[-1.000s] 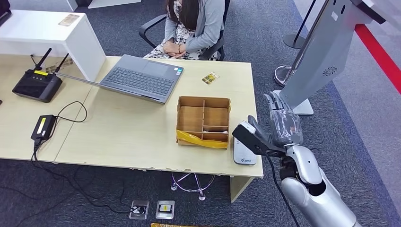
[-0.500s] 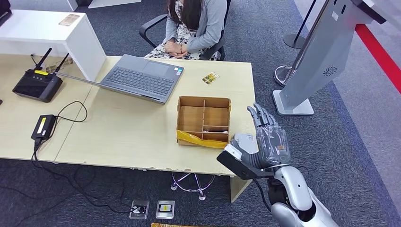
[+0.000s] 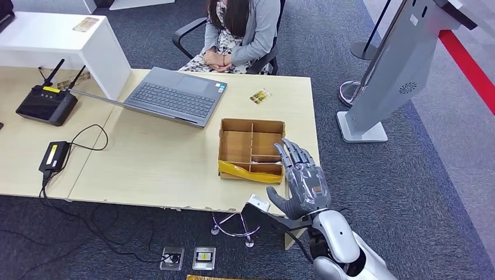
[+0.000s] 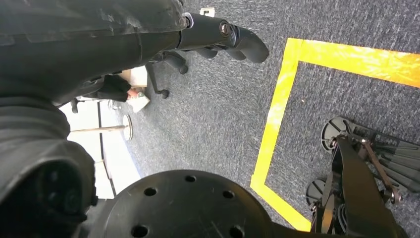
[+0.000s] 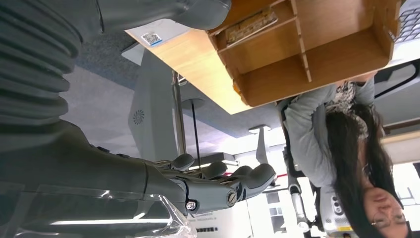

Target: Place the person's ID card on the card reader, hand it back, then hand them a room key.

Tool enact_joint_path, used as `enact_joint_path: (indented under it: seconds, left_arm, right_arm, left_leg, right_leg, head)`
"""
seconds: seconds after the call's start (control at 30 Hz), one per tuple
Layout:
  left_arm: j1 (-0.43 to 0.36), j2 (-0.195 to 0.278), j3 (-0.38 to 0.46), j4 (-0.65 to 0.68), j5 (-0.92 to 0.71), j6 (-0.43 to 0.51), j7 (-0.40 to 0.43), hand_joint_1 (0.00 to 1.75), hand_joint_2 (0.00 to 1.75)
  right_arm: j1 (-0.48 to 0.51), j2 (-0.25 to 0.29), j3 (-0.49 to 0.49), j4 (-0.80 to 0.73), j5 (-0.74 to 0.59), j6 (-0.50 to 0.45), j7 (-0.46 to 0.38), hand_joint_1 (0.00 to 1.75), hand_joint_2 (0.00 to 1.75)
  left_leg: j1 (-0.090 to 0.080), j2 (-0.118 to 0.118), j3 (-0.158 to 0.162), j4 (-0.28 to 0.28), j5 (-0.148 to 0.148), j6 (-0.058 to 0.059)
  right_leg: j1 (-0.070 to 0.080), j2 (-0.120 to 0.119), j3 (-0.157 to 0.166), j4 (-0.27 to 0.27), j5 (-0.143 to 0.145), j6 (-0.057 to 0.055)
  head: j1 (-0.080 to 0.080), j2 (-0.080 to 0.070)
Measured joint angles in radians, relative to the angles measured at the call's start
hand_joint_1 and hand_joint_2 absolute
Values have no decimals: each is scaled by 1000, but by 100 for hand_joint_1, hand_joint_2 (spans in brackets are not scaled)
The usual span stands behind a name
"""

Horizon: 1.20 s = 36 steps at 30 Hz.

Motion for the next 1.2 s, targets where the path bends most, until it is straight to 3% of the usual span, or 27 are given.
enact_joint_path:
  seconds: [0.53, 0.83, 1.2]
  left_arm:
    - [-1, -1, 0, 0, -14, -12, -3, 0, 0]
    - [-1, 7, 5, 0, 7, 42, -88, 0, 0]
    - [-1, 17, 5, 0, 5, 31, -95, 0, 0]
  right_arm:
    - [-34, 79, 55, 123, 14, 37, 20, 0, 175]
    - [-53, 107, 58, 196, 29, 40, 26, 0, 175]
    - [-71, 131, 56, 245, 45, 40, 28, 0, 175]
  left_leg:
    - [0, 0, 0, 0, 0, 0]
    - [0, 0, 0, 0, 0, 0]
    - [0, 0, 0, 0, 0, 0]
  right_leg:
    - [0, 0, 0, 0, 0, 0]
    - [0, 0, 0, 0, 0, 0]
    - [0, 0, 0, 0, 0, 0]
  head:
    - [0, 0]
    - [0, 0]
    - [0, 0]
